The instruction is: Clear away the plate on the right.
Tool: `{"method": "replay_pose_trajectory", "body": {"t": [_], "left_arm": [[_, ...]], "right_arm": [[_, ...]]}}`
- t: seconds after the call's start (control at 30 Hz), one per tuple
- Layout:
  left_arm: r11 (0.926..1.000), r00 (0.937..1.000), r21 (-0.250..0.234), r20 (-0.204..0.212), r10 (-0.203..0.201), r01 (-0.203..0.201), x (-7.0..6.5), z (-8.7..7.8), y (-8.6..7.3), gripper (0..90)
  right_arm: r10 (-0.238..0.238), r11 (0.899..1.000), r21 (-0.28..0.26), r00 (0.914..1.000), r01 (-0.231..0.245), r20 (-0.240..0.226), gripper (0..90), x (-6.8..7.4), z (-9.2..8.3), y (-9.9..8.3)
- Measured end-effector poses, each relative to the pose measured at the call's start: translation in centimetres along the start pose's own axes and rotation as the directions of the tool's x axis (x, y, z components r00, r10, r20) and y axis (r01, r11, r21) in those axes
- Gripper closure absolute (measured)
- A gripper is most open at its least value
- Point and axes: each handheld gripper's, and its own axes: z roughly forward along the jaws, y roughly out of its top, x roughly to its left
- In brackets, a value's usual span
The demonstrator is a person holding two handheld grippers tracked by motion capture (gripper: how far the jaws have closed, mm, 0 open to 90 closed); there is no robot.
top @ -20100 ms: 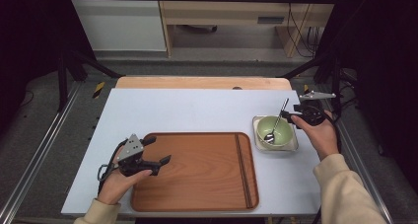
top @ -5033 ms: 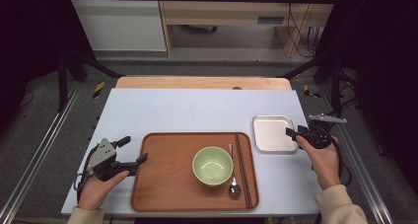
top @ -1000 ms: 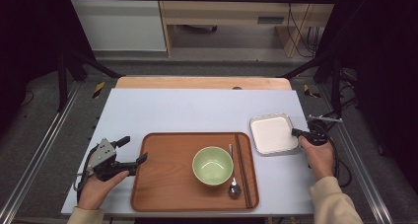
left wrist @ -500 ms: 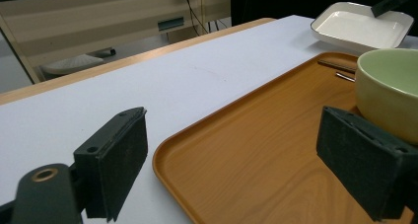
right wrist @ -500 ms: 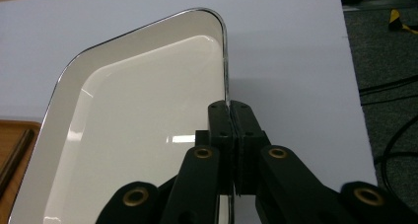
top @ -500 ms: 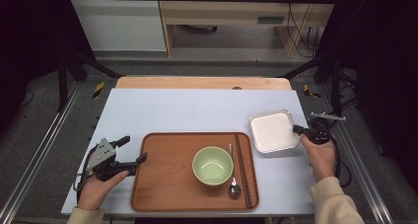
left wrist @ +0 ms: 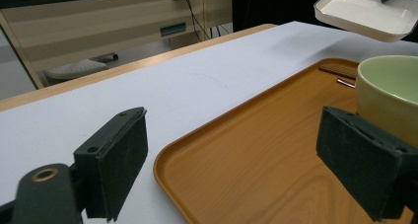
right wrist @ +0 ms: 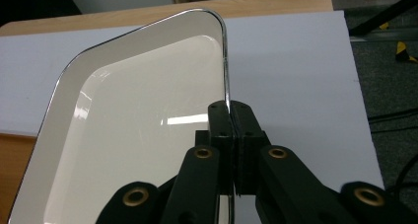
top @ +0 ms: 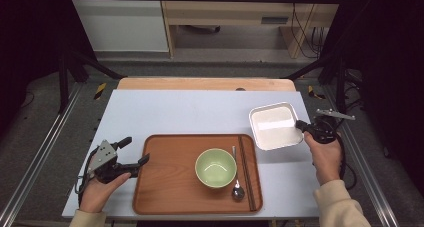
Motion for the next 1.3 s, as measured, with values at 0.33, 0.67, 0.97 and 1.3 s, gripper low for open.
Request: {"method": "replay_pose_trajectory", "body": {"t": [0.33, 0.67, 0.97, 1.3], "left_arm": [[0.9996, 0.9999, -0.027, -0.010, -0.001, 0.001, 0.2, -0.2, 0.8, 11.2], [0.9982, 0.9991, -0.047, -0.023, 0.035, -0.036, 0.5, 0.4, 4.3, 11.9], [0.9965, 0.9983, -0.061, -0.018, 0.056, -0.057, -0.1, 2.4, 7.7, 13.1], [0.9969, 0.9991, -0.070, 0.022, 0.037, -0.035, -1.5, 6.4, 10.0, 18.3]], "right_arm": [[-0.043, 0.997, -0.058, 0.9983, 0.041, -0.039, 89.4, 3.4, -0.5, 2.6], [-0.063, 0.992, -0.112, 0.9954, 0.055, -0.072, 89.3, 7.0, 0.0, 4.6], [-0.086, 0.989, -0.132, 0.9872, 0.068, -0.135, 89.4, 11.1, 1.7, 4.8], [-0.102, 0.986, -0.145, 0.9796, 0.077, -0.173, 89.4, 14.8, 3.7, 4.6]]}}
